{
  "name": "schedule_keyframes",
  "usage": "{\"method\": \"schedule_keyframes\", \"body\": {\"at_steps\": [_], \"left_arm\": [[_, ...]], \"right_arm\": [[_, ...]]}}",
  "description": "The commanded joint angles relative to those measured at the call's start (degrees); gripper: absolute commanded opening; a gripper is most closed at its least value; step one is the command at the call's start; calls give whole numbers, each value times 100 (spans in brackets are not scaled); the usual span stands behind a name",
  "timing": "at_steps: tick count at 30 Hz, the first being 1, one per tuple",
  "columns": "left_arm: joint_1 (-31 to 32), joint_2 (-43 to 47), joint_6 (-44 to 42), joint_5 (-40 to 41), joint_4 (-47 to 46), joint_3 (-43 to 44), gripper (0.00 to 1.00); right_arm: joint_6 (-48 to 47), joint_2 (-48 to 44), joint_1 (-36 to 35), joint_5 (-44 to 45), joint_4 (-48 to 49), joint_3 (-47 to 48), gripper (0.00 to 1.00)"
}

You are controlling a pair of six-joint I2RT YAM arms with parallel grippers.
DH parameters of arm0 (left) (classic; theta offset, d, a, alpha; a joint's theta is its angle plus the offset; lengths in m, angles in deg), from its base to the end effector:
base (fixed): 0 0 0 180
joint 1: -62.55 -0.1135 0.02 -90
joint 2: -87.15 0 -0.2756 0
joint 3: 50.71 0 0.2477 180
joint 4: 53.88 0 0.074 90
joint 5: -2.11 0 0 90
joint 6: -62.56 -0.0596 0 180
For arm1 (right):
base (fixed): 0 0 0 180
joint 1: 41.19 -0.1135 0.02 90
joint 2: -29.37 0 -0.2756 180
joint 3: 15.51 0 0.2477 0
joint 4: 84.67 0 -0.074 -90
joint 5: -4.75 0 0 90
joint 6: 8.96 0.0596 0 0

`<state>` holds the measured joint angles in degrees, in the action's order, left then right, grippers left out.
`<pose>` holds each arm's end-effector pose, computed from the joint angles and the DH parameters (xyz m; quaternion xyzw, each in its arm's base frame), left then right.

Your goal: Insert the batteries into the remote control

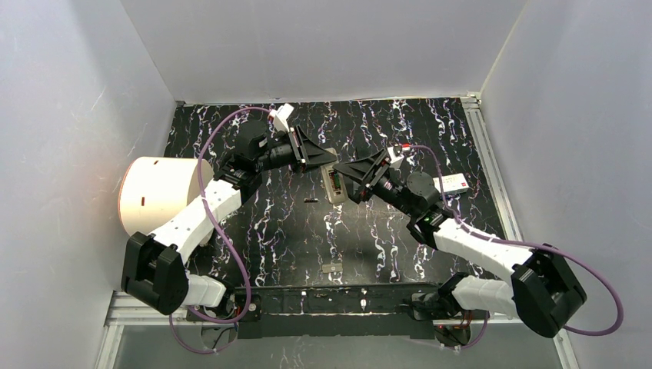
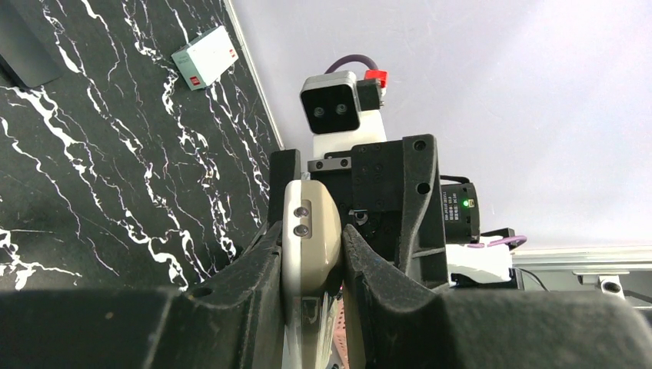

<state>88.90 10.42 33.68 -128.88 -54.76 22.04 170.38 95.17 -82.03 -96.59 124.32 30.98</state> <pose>0.2718 -0.1782 0.3581 0.0266 0.7209 -0.6290 0.2897 0.1976 0.1863 0.3052 0.1947 0.6162 0.7166 0.2625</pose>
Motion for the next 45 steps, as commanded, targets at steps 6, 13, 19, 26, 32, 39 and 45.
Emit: {"method": "schedule_keyframes", "body": {"at_steps": [6,13,19,26,32,39,45], "left_arm": [[-4,207,-56,-202,-546,-88,0],[-6,212,-81,-226,-628,-151,0],[-7,211,-96,-232,-696,-166,0],[-7,229,-83,-226,-792,-194,0],[-6,229,-63,-226,-808,-205,0],[-2,220,7,-211,-812,-126,0],[-7,215,71,-266,-812,-69,0]], "right_arm": [[659,404,2,-368,1026,123,76],[806,492,0,-420,1211,112,77],[854,509,-1,-488,1131,172,75],[927,630,0,-591,1223,213,63],[945,679,5,-641,1259,233,59],[867,631,2,-604,1260,168,54],[506,578,1,-667,1031,225,52]]}}
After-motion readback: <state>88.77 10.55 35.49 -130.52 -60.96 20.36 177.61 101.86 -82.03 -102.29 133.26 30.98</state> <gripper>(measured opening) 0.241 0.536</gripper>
